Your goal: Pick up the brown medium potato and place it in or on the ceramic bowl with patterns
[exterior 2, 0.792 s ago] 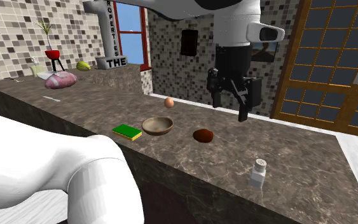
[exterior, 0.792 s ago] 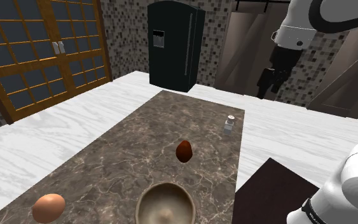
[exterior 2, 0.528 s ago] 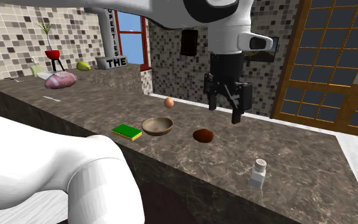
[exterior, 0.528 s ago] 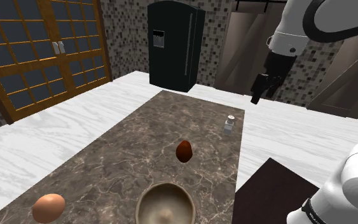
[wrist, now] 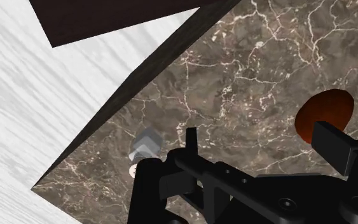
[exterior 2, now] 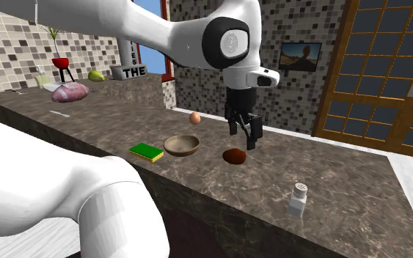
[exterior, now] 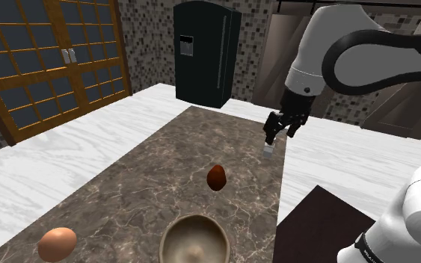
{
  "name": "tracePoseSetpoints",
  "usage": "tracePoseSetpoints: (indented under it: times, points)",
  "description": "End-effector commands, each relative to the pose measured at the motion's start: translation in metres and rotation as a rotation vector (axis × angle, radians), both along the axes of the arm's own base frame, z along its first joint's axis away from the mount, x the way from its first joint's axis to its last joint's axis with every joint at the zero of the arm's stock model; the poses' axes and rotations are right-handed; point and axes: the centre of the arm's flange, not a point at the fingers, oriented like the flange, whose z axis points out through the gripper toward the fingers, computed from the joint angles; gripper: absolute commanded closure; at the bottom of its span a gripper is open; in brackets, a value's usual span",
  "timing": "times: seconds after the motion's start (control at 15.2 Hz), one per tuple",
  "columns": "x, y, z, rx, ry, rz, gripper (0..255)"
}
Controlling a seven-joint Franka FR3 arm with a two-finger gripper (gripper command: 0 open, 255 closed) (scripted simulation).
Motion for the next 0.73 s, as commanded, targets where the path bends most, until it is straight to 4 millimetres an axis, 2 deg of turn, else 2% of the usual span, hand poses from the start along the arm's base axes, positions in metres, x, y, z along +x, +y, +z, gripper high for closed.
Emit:
tracePoseSetpoints:
  times: [0.0,0.66]
  points:
    - [0.007,0.019,-0.015,0.004,-0.011,-0.022,0]
    - [0.047,0.115,-0.093,0.020,-0.060,-0.118,0]
